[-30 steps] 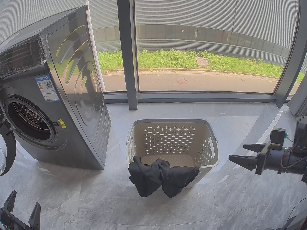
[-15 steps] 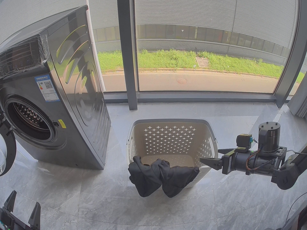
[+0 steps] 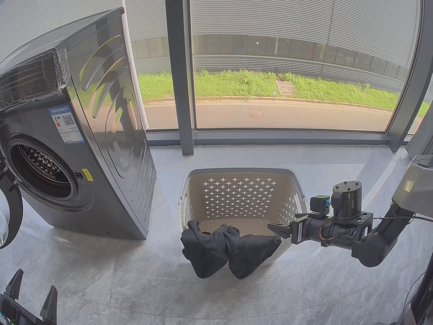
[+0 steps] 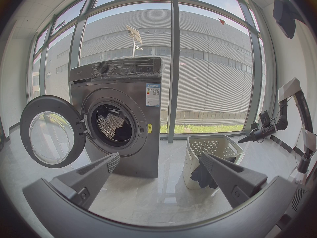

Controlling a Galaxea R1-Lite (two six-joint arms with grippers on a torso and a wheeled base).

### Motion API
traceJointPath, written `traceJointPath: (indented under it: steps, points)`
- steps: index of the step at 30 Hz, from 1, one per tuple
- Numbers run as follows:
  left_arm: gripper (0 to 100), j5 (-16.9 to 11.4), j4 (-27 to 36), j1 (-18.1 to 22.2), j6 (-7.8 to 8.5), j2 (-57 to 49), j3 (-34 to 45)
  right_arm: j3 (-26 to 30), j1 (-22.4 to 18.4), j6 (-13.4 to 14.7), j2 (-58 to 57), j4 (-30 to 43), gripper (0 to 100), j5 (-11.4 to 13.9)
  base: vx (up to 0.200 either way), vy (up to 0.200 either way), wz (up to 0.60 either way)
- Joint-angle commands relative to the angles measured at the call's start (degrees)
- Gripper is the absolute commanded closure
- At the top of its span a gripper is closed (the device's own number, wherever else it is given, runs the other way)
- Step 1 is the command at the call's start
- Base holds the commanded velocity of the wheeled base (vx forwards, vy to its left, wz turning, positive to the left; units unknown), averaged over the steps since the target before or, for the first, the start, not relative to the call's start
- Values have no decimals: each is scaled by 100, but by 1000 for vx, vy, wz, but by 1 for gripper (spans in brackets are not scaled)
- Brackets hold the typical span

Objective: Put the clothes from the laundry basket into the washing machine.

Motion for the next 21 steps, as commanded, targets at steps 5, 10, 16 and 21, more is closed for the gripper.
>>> traceJointPath:
  steps: [5, 10, 16, 21]
  points:
    - [0, 2, 0, 1, -4, -93, 92, -680, 176, -32, 1270, -281, 0, -405, 0, 0, 0]
    - [0, 2, 0, 1, -4, -93, 92, -944, 220, -40, 1525, -343, 0, -414, 0, 0, 0]
    - [0, 2, 0, 1, -4, -93, 92, -1172, 352, -137, 1780, -352, 0, -414, 0, 0, 0]
    - [0, 2, 0, 1, -4, -93, 92, -1585, 360, -155, 2026, -352, 0, -379, 0, 0, 0]
